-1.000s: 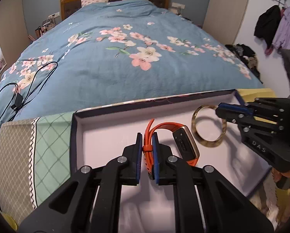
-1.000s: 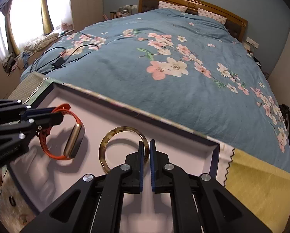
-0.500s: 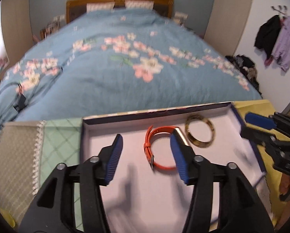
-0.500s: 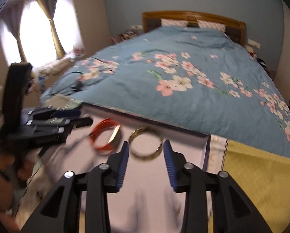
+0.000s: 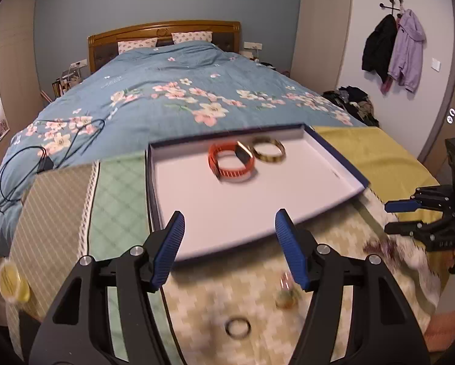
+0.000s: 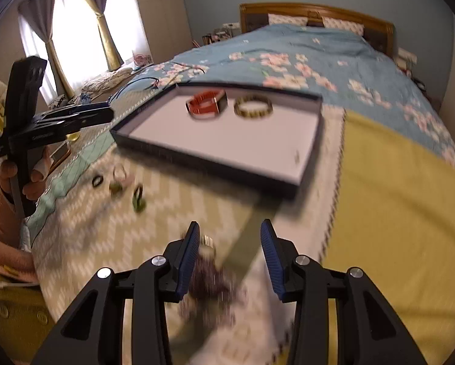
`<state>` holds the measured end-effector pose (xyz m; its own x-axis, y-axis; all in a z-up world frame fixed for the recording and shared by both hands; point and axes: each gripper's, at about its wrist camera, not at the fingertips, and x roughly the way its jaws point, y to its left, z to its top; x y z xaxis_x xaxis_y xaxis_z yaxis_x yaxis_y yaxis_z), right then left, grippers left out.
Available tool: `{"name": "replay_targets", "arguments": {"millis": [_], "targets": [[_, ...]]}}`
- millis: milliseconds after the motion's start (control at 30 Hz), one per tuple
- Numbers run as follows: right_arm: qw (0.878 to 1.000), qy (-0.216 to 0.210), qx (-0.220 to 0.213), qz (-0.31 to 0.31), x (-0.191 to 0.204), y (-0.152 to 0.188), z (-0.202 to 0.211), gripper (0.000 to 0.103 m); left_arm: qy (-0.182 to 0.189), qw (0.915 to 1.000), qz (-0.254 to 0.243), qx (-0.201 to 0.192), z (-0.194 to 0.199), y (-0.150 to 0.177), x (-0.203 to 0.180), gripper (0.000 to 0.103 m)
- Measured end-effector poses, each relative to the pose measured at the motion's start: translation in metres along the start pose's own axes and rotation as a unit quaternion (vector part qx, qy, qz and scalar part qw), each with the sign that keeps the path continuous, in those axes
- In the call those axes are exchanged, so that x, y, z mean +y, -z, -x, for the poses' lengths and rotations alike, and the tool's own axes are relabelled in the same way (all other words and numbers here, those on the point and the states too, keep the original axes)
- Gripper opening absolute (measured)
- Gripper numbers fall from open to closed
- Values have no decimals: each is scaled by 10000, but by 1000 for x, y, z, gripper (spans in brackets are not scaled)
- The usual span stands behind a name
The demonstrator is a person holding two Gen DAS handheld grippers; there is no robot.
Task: Organize jewelry
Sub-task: 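Grasp the crystal bead bracelet with the right tool while the left grasps the pink hair tie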
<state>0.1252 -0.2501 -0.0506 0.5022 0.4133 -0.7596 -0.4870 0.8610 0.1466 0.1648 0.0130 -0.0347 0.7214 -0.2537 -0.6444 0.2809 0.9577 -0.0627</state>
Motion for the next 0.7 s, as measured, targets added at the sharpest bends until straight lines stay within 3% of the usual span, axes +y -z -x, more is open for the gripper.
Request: {"name": "replay_targets", "arguments": {"millis": [300, 433, 700], "targets": [[9998, -21, 48, -216, 0, 30, 1, 30, 67, 9998, 155, 81, 19, 40, -8, 63], [9998, -45, 65, -158, 4, 32, -1, 11, 93, 9998, 140, 93, 23, 44, -13, 63], [9992, 30, -307, -254, 4, 25, 24, 10, 176, 9996, 176, 89, 28, 50, -14, 63]]}}
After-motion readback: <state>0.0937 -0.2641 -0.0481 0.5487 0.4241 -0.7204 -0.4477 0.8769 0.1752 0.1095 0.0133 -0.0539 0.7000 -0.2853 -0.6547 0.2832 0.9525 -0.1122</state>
